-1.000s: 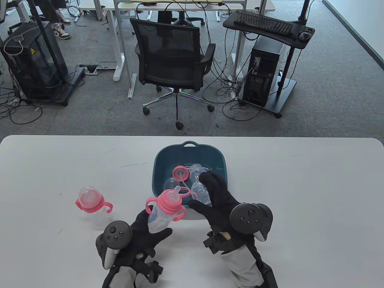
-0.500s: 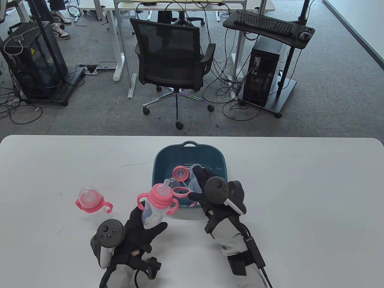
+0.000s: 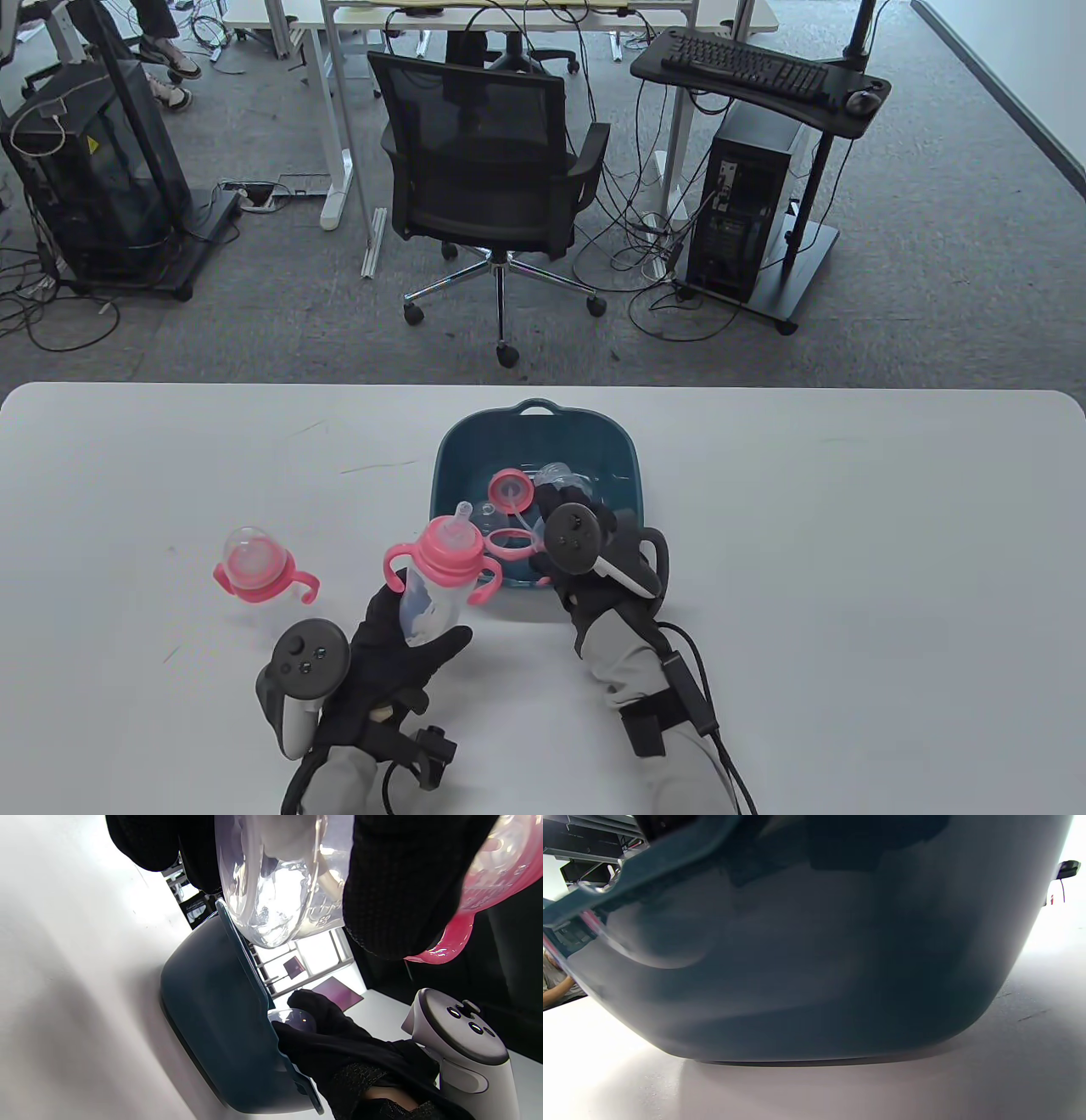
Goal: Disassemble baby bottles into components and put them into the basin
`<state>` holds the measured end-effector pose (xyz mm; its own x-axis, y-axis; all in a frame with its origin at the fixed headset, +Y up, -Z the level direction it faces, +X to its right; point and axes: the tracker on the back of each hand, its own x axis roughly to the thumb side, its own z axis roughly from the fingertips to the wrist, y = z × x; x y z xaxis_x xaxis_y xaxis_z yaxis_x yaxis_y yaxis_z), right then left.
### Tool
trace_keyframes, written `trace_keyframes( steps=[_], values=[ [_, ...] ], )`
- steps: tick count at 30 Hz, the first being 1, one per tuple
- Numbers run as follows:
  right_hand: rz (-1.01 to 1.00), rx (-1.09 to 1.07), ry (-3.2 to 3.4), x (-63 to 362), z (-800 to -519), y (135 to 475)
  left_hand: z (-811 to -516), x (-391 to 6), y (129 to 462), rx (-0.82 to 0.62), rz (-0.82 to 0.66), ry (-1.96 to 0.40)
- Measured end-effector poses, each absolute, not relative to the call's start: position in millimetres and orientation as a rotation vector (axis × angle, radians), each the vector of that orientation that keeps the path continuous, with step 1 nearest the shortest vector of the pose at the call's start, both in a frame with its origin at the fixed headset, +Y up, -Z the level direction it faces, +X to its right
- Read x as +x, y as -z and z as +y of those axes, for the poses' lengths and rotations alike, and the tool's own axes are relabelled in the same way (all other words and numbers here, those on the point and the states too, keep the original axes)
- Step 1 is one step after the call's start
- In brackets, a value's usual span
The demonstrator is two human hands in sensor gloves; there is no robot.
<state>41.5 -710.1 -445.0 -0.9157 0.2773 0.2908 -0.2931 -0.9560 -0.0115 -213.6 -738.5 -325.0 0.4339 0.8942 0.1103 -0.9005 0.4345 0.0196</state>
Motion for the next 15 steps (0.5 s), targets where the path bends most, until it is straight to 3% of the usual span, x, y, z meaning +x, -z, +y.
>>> trace_keyframes(
  steps=[9,15],
  values=[
    [-0.114,0.406,-2.791,47.3,-707.1,444.0,-738.5,-212.3,324.3,0.076,-0.094,-1.104],
    [-0.249,0.480,-2.684,58.5,-678.1,423.7,-741.3,-211.1,325.3,0.059,-0.088,-1.080]
  ],
)
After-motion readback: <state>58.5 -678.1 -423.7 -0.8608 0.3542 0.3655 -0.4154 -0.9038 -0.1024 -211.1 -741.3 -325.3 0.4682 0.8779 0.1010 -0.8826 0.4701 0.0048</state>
